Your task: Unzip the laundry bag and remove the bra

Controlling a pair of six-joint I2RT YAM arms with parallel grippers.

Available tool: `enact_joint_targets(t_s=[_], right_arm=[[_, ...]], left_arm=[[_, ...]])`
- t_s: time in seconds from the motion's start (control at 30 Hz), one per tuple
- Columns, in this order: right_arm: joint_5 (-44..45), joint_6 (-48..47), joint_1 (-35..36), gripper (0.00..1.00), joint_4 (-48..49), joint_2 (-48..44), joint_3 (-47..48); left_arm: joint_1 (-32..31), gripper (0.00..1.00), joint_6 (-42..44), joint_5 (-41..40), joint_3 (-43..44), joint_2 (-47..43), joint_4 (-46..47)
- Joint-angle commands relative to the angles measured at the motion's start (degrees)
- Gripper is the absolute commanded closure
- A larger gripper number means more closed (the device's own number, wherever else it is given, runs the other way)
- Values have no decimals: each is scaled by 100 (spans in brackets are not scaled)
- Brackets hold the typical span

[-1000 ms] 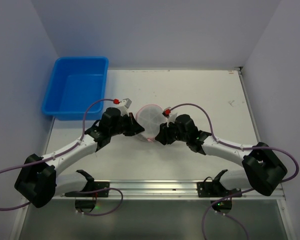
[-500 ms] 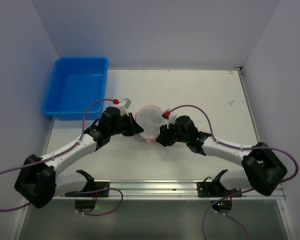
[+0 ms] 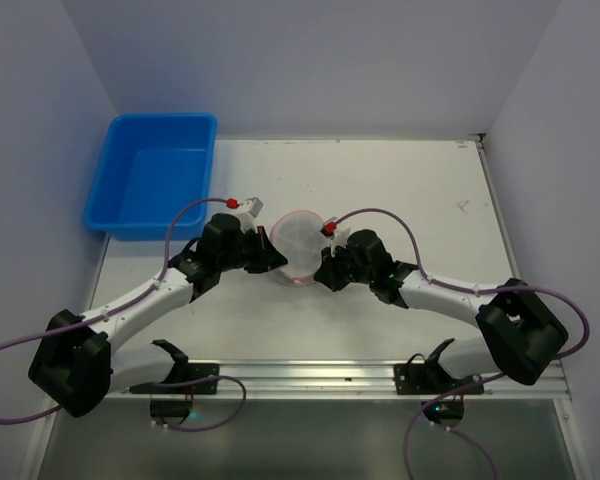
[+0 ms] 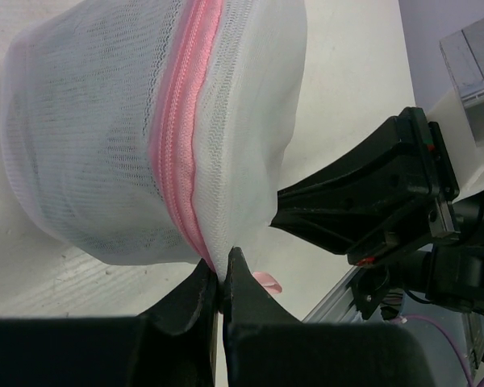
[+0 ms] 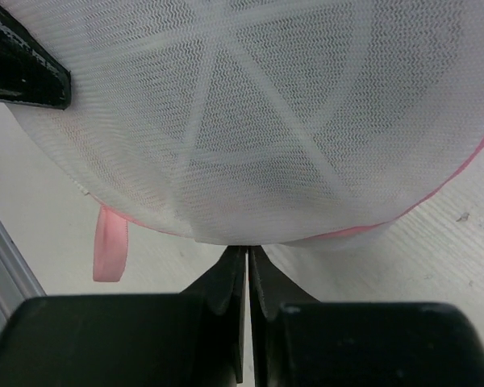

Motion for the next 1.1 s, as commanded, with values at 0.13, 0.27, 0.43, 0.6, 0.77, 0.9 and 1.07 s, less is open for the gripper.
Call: enact_joint_targets(t_s=[0.13,0.27,0.43,0.6,0.77,0.9,1.07], right_arm=[[948,-136,-36,100,-493,-425,307],[1468,-83,-176,100,-951,-521,500],[1705,189,-668,100,-1398,-557,737],[1250,14,-731,100,-1593,-600,896],[432,338,-502,100,-1662,-803,914],[221,925,-98,100,-1742,-733,1098],[255,1516,377,100,-1549,-338,1511]], left_arm=[[116,100,346,26,223,-167,-525],[194,100,540,-62,171,-316,-859],[282,100,724,-1,13,-536,-1123],[432,100,1119,166,99,-353,-1176],[625,100,1348,219,925,675,-860],[722,83,1305,167,1996,1632,-832],[775,14,630,-61,2676,1934,-781]])
